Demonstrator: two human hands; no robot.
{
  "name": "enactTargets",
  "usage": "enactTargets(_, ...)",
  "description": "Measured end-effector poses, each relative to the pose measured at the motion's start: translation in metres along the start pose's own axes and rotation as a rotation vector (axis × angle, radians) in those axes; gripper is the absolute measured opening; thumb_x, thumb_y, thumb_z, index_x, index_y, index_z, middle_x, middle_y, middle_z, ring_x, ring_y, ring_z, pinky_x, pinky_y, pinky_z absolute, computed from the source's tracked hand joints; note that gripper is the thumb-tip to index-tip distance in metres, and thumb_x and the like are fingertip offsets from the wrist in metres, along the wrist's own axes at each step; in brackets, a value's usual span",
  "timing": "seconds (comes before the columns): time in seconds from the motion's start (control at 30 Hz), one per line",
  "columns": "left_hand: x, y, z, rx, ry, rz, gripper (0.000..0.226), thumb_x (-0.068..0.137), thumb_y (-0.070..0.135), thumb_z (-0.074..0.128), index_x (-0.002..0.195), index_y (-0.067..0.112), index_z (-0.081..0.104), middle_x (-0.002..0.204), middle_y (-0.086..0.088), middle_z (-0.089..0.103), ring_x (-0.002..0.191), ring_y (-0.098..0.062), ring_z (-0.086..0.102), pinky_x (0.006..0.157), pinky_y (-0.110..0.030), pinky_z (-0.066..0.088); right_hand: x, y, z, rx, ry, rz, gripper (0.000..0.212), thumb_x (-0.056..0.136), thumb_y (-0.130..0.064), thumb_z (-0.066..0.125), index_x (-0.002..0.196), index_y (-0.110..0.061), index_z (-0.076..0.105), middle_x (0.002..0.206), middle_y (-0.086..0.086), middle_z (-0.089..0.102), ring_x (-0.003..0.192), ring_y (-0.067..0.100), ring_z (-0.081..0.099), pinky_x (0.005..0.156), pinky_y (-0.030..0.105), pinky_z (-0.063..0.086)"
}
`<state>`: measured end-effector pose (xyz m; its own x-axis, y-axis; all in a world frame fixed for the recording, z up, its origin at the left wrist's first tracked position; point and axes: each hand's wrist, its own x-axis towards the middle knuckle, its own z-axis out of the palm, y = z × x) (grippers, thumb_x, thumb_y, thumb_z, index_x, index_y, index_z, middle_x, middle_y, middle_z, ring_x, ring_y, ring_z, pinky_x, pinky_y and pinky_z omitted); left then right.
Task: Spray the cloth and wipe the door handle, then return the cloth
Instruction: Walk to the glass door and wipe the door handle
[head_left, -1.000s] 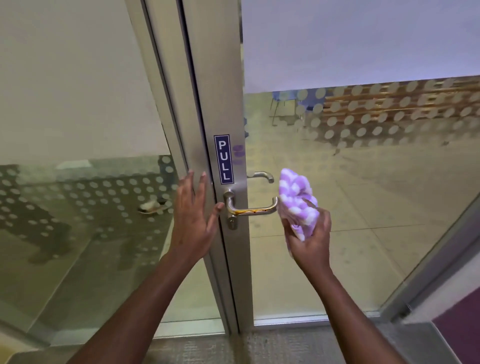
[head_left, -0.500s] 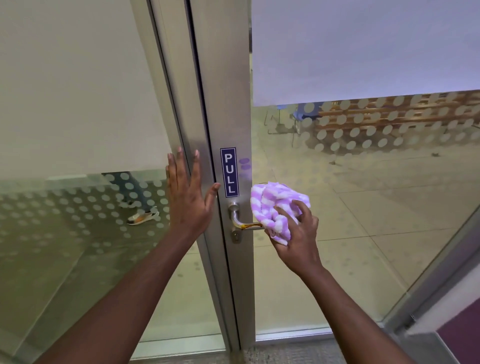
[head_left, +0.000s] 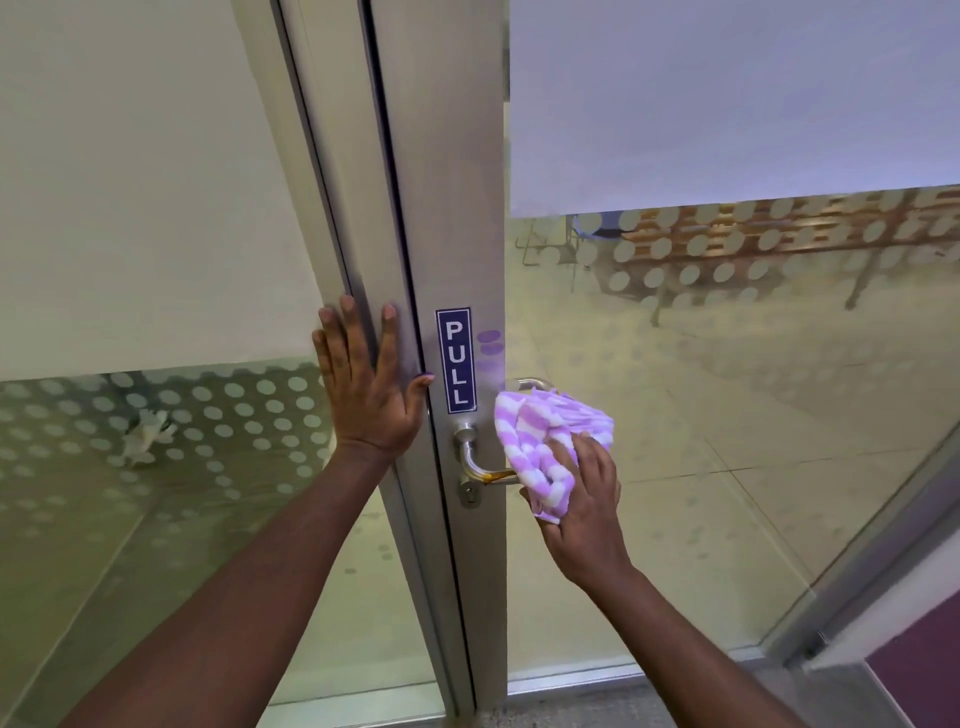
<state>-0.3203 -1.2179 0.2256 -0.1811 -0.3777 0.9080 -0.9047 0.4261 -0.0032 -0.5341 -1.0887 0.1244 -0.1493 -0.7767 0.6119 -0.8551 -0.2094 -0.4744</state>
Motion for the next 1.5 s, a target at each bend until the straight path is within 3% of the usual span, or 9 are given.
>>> enactTargets(0.2,-0.002,-0.003,0.01,-0.004,0.076,0.02,0.07,0.092,0.056,0.014,0.151,0.019,0.008,0.159,-0.004,-0.021,0.147,-0.029,-0.016,0.121,-0.047,-0.002,-0.007,-0.023,0.017,-0.224,-0.028,0.002,0.087,0.082,-0.081,0.021,0.143,-0.021,0.033,0.141,0.006,0.034,0.132,0.031,0.03,0.093,0.051,0.028)
enactTargets(0.27,-0.002,-0.004,0.011,-0.016,0.082,0.024,0.069,0.092,0.055,0.013,0.151,0.02,0.008,0.159,-0.004,-0.02,0.147,-0.029,-0.015,0.121,-0.048,-0.001,-0.009,-0.028,0.026,-0.271,-0.016,0.017,0.081,0.085,-0.078,0.02,0.141,-0.021,0.034,0.138,0.008,0.034,0.131,0.033,0.03,0.094,0.051,0.024)
enactTargets(0.43,-0.001,-0.005,0.013,-0.03,0.095,0.036,0.067,0.093,0.054,0.013,0.151,0.021,0.008,0.159,-0.005,-0.018,0.147,-0.031,-0.014,0.12,-0.048,0.0,-0.011,-0.03,0.049,-0.443,0.128,-0.077,0.079,0.071,-0.044,0.063,0.141,-0.027,0.032,0.134,0.012,0.035,0.128,0.036,0.033,0.093,0.058,0.025)
enactTargets(0.53,-0.003,-0.004,0.014,-0.041,0.105,0.036,0.067,0.094,0.054,0.013,0.151,0.02,0.009,0.16,-0.006,-0.016,0.147,-0.032,-0.011,0.121,-0.048,0.0,-0.012,-0.042,0.058,-0.493,0.223,-0.124,0.067,0.069,-0.025,0.056,0.134,-0.035,0.042,0.131,0.01,0.039,0.126,0.033,0.038,0.093,0.056,0.026)
enactTargets(0.73,-0.005,-0.005,0.013,-0.044,0.111,0.043,0.064,0.095,0.051,0.014,0.151,0.02,0.013,0.161,-0.006,-0.014,0.148,-0.031,-0.009,0.121,-0.047,0.002,-0.004,-0.068,0.087,-0.669,0.273,-0.163,0.051,0.074,-0.025,0.051,0.122,-0.041,0.052,0.122,0.005,0.047,0.117,0.027,0.047,0.09,0.049,0.031)
enactTargets(1.03,-0.006,-0.006,0.015,-0.047,0.129,0.054,0.064,0.095,0.051,0.013,0.151,0.019,0.016,0.161,-0.005,-0.012,0.148,-0.031,-0.008,0.121,-0.047,0.004,0.011,-0.058,0.076,-0.509,0.372,-0.365,0.021,0.093,-0.017,0.041,0.1,-0.031,0.054,0.115,0.001,0.05,0.109,0.027,0.051,0.087,0.048,0.033)
enactTargets(1.3,-0.007,-0.008,0.014,-0.053,0.142,0.061,0.063,0.096,0.051,0.015,0.151,0.021,0.014,0.161,-0.006,-0.011,0.148,-0.03,-0.008,0.121,-0.046,0.004,0.009,-0.046,0.06,-0.491,0.276,-0.545,0.003,0.085,-0.034,0.065,0.085,-0.032,0.067,0.136,-0.001,0.06,0.123,0.029,0.052,0.091,0.049,0.036)
enactTargets(1.37,-0.006,-0.009,0.014,-0.048,0.148,0.069,0.063,0.096,0.051,0.015,0.151,0.021,0.014,0.161,-0.004,-0.012,0.148,-0.03,-0.008,0.122,-0.045,0.004,0.01,-0.043,0.056,-0.439,0.272,-0.565,0.013,0.085,-0.044,0.065,0.082,-0.031,0.066,0.132,0.0,0.063,0.121,0.029,0.054,0.091,0.047,0.036)
enactTargets(1.5,-0.007,-0.009,0.015,-0.048,0.152,0.07,0.062,0.097,0.051,0.015,0.151,0.02,0.016,0.161,-0.005,-0.011,0.148,-0.031,-0.007,0.121,-0.046,0.005,0.015,-0.037,0.05,-0.401,0.281,-0.626,0.019,0.09,-0.025,0.056,0.073,-0.027,0.063,0.12,0.0,0.07,0.114,0.03,0.056,0.087,0.045,0.04)
